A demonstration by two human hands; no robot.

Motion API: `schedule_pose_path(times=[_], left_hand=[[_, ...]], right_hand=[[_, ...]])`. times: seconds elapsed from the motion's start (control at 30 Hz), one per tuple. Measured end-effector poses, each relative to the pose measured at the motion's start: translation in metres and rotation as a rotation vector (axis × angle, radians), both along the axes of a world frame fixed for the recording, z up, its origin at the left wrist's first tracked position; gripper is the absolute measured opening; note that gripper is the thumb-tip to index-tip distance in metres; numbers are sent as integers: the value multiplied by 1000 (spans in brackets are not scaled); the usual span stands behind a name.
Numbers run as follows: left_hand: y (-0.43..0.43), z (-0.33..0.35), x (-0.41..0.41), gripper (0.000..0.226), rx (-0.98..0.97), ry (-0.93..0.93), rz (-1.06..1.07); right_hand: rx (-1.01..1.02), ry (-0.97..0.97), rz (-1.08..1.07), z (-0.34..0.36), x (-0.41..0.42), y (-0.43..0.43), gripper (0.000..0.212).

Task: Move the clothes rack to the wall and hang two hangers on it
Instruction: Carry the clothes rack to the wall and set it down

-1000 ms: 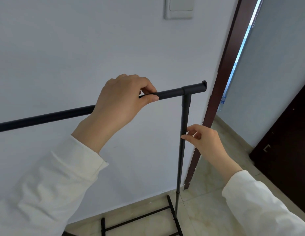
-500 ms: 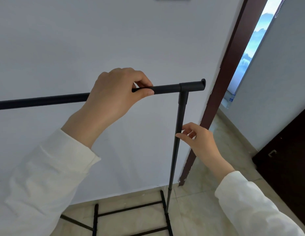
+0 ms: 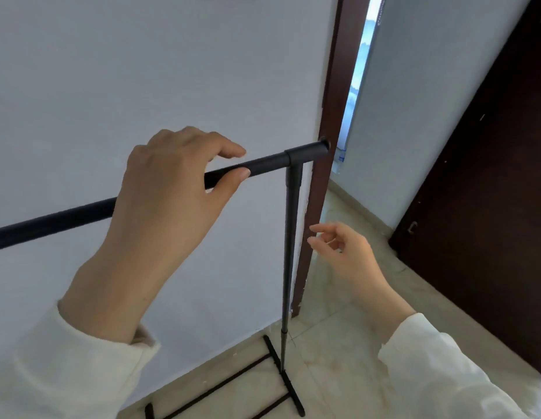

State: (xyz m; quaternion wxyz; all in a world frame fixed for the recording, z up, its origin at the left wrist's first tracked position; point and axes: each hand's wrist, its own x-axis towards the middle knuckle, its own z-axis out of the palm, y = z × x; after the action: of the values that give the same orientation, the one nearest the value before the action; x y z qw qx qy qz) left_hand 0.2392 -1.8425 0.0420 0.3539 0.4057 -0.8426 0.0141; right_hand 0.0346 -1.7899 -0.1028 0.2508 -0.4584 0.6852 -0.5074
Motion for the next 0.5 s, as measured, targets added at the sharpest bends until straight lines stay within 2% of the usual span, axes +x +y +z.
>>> schedule_pose_path(times=[0.07, 0.13, 0.17, 0.23, 0.3, 0.37, 0.5], left_hand=[[13, 0, 1, 23, -56, 158, -97], [33, -19, -15, 20, 53, 315, -323], [45, -32, -26, 18, 192, 371, -432], [72, -71, -60, 14, 623, 419, -590], [105, -125, -98, 12, 1041, 316, -629], [145, -184, -131, 12, 1328, 166, -618], [233, -272, -154, 23, 1554, -138, -590]], right_hand=[[-10, -62, -75, -3, -1, 16, 13], [-8, -139, -199, -15, -4, 50, 16], [-19, -188, -243, -20, -4, 66, 15], [-25, -264, -362, -30, -7, 109, 13], [-31, -322, -497, -40, -12, 160, 15], [-33, -384, -659, -50, -18, 221, 15], [-33, -547, -971, -73, -10, 354, 9]])
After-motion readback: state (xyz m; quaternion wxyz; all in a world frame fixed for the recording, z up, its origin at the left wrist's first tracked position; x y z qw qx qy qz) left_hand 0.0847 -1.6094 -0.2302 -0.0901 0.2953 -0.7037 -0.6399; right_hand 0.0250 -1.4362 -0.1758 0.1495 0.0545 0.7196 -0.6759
